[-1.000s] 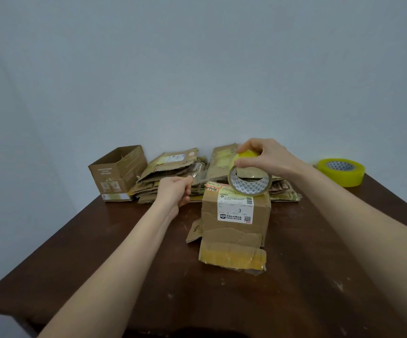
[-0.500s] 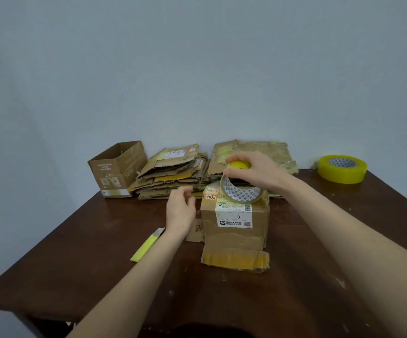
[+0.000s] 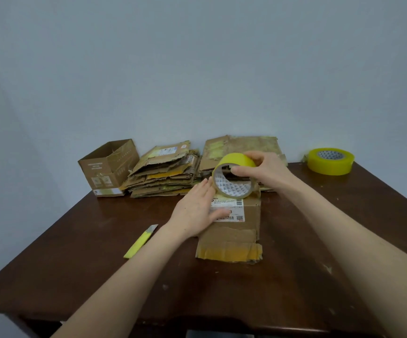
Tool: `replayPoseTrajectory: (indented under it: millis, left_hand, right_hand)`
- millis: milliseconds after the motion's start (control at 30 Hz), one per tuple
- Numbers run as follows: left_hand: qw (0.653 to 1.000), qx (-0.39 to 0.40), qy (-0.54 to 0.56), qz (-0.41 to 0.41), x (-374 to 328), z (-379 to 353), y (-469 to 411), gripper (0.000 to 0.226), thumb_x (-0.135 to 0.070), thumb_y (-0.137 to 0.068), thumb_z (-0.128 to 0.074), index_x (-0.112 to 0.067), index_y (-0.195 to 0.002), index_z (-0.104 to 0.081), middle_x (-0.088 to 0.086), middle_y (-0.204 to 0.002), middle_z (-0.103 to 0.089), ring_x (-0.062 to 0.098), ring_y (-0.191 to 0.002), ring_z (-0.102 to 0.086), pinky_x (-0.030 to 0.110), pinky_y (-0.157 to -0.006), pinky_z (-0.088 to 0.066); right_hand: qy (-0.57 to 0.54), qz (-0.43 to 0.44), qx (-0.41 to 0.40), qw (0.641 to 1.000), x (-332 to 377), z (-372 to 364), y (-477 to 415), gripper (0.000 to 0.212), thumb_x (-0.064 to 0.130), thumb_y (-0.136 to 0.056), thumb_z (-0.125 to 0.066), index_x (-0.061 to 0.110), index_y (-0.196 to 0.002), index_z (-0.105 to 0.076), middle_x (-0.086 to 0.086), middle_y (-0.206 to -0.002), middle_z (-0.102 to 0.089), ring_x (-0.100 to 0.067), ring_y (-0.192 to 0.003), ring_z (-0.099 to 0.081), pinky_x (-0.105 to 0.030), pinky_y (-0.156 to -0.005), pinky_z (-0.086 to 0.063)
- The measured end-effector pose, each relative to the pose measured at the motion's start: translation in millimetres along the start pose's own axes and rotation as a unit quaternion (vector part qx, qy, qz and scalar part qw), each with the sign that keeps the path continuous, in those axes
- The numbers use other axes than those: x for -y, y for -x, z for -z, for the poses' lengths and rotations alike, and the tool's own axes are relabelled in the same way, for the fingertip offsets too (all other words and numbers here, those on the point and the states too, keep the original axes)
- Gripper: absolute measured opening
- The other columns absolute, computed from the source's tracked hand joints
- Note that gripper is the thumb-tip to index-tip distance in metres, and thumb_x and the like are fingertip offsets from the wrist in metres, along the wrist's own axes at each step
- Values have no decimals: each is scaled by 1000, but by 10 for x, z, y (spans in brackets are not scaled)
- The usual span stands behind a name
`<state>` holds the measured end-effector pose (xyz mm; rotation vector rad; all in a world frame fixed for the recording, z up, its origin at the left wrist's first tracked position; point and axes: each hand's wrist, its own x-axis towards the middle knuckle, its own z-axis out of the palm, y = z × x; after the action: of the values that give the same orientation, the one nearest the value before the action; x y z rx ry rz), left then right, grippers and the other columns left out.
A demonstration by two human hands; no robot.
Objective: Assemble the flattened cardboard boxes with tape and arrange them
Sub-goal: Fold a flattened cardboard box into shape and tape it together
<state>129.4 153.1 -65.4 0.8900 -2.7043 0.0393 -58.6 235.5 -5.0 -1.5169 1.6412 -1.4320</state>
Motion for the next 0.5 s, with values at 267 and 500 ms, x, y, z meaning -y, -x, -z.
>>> replayPoseTrajectory:
  millis: [267,500]
  left_hand:
    - [1000,23,-6,4,-21,32,34,75,-55,-94,-42,-22,-153,-8,-3,-161,-2,11,-147,1,27,-119,-4]
    - [998,39,-57,1,-144,145,52,61,-51,-97,-38,-28,-151,-20,3,-160,-10,18,-148,-5,33,-119,-5]
  right_hand:
    - [134,1,5,991,131,383,17,21,30,-79,-72,25,-99,-74,3,-107,-68,-16,-103,-61,-27,-81,-50]
    - [202,5,21,979,152,311,-42,27,36,-78,-71,29,-104,-71,6,-107,-62,-18,-100,-58,-29,-78,-49]
